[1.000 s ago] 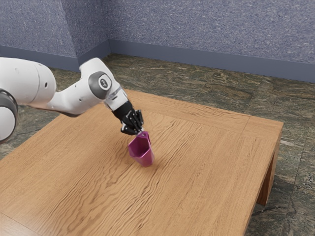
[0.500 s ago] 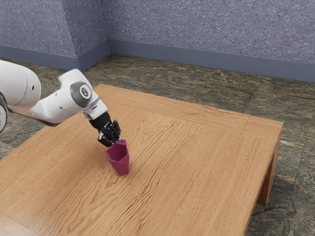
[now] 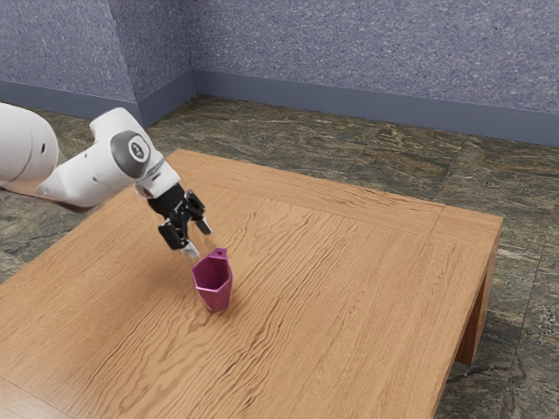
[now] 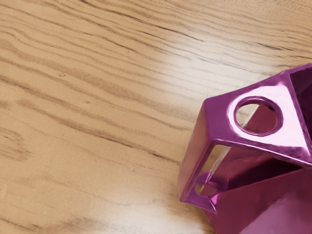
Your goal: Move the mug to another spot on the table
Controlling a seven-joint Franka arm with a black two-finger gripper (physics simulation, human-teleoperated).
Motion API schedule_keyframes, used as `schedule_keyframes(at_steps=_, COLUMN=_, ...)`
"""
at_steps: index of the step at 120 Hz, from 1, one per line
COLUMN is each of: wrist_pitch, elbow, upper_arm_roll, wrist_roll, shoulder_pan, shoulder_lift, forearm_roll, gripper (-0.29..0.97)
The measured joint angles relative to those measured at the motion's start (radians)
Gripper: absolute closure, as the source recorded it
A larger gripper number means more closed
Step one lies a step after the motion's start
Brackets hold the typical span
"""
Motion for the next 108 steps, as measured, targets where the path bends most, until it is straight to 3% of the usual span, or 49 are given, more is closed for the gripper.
schedule_keyframes(at_steps=17, wrist_pitch=-0.001, elbow=-0.002, upper_arm_roll=0.002, wrist_roll=-0.011, shoulder_pan=-0.049, shoulder_lift=-0.106, forearm_roll=0.097, gripper=0.03)
schedule_keyframes(at_steps=47, wrist_pitch=-0.059, elbow=-0.001, upper_arm_roll=-0.007, wrist_roll=-0.132, shoulder_pan=-0.183, shoulder_lift=-0.272, forearm_roll=0.455, gripper=0.01)
schedule_keyframes(at_steps=61, wrist_pitch=-0.115, elbow=0.031, upper_arm_roll=-0.013, wrist_roll=-0.211, shoulder_pan=-0.218, shoulder_lift=-0.295, forearm_roll=0.575, gripper=0.00)
schedule_keyframes(at_steps=80, wrist_pitch=-0.166, elbow=0.050, upper_arm_roll=-0.017, wrist_roll=-0.308, shoulder_pan=-0.227, shoulder_lift=-0.288, forearm_roll=0.639, gripper=0.00)
schedule_keyframes(at_steps=108, wrist_pitch=-0.201, elbow=0.084, upper_arm_roll=-0.063, wrist_roll=-0.420, shoulder_pan=-0.234, shoulder_lift=-0.294, forearm_roll=0.662, gripper=0.00)
